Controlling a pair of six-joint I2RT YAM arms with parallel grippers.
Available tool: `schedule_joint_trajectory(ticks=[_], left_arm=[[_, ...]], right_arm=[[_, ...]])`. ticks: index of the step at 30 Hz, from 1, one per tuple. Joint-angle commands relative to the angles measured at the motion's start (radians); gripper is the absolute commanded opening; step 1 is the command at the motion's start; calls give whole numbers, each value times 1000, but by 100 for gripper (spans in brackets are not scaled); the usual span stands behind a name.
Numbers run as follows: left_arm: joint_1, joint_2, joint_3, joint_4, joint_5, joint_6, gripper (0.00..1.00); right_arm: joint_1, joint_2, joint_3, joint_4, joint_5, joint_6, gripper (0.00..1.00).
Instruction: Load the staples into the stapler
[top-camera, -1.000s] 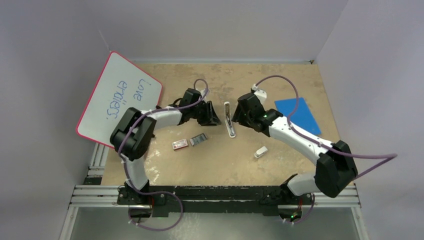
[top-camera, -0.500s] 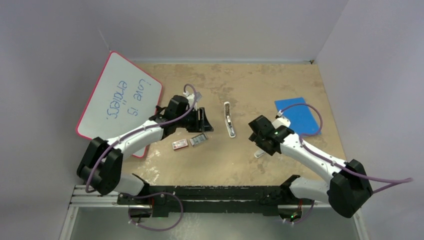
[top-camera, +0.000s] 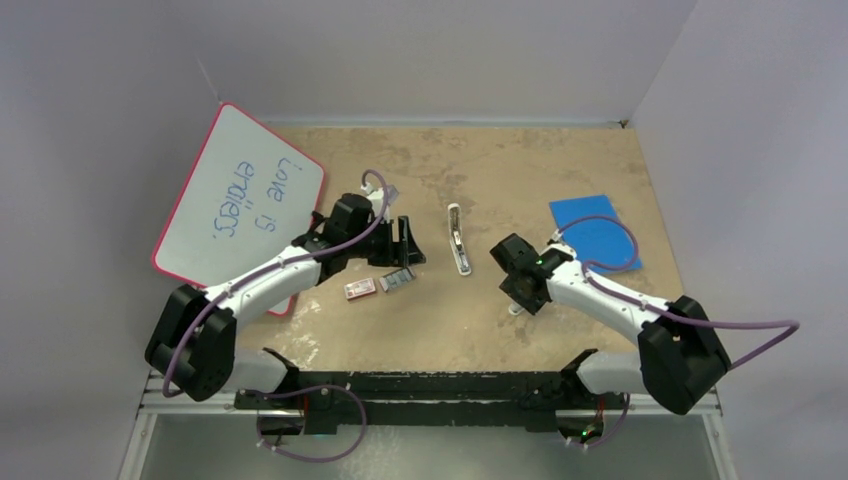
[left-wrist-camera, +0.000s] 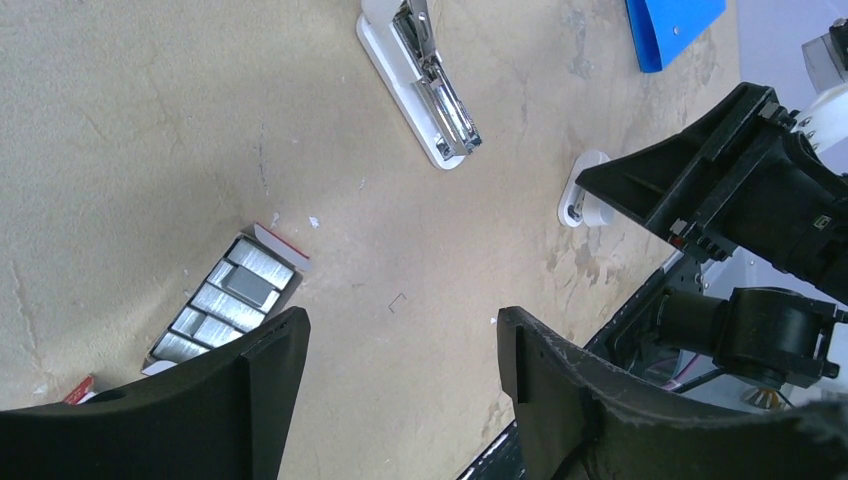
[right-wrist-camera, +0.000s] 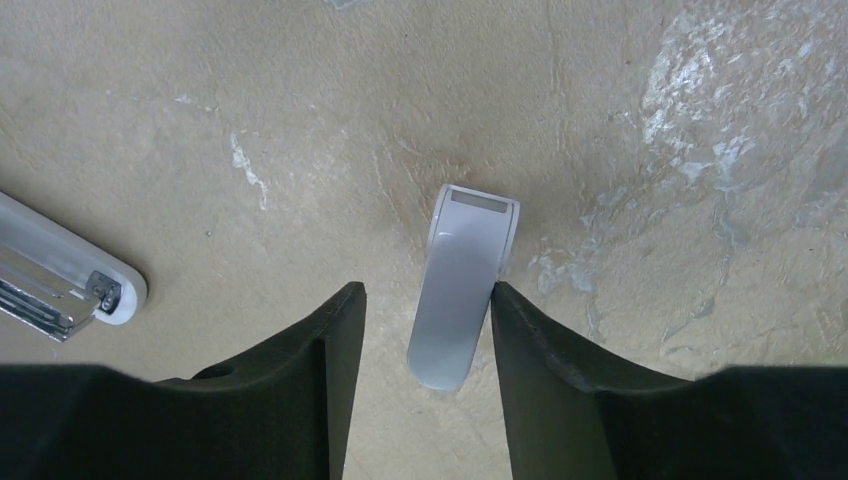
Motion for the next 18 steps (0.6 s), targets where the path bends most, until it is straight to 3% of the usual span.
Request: schedule_joint_trajectory(ticks=[1,10,18], left_arm=[[2,5,8,41,35,7,68],[2,27,14,45,66,5,68],[2,55,2,86,129,-25,66]], right_arm=[[-1,17,2,-19,-14,41,50],[-1,32,30,110,-52,-154,21],[-1,32,60,357,-205,-386,21]])
